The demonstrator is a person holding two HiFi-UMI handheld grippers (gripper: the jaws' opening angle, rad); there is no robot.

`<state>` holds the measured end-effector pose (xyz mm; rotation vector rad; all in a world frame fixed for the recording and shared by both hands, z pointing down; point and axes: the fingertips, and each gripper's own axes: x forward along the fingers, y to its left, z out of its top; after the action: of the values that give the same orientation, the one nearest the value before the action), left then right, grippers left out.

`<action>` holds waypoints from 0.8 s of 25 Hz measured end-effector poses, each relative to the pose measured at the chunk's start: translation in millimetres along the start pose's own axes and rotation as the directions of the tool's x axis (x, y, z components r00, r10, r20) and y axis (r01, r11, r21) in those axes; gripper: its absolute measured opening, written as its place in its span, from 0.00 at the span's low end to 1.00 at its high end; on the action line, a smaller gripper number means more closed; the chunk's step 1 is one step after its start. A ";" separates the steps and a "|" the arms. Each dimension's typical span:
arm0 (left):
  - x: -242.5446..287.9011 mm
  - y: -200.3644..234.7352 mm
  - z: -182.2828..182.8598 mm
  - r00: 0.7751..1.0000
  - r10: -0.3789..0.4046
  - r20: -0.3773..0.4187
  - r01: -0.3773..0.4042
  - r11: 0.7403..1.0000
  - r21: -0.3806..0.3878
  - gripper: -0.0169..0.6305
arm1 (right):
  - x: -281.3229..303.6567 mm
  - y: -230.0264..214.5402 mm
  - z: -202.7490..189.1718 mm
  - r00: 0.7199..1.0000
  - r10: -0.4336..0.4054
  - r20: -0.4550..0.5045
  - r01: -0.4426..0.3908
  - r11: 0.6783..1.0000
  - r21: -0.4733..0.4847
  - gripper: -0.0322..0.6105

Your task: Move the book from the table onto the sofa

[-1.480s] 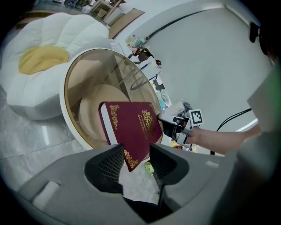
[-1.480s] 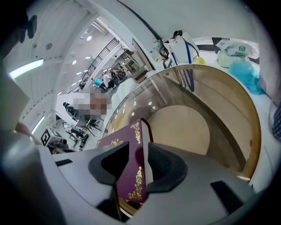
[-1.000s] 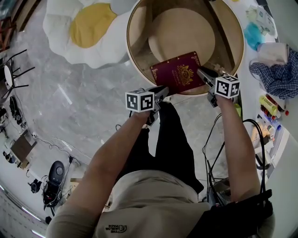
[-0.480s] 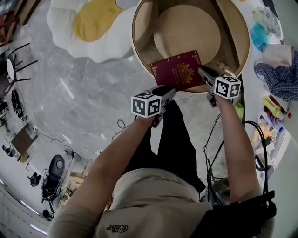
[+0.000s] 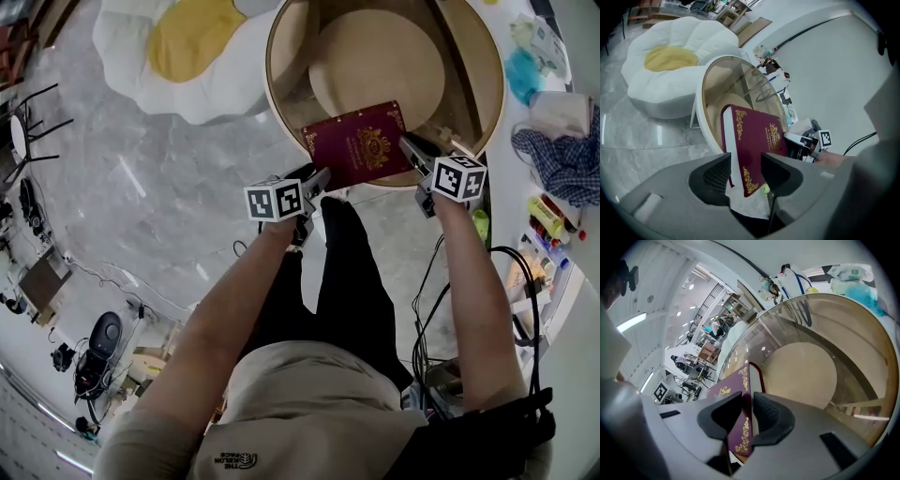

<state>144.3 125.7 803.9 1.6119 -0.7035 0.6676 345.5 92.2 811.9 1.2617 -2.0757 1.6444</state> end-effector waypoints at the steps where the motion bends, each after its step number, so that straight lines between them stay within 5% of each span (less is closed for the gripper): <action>1: 2.6 -2.1 0.2 1.000 -0.015 -0.006 0.015 1.000 0.000 0.31 | 0.3 0.7 0.1 1.000 0.001 0.001 -0.001 1.000 -0.001 0.18; 20: -38.6 -27.3 6.5 1.000 -0.011 -0.023 0.012 1.000 0.022 0.22 | -29.3 35.9 6.8 0.999 0.013 0.039 -0.015 0.999 0.051 0.16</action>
<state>140.0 125.7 756.3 1.6255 -0.6717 0.6864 339.9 101.0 766.2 1.3080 -2.0821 1.7036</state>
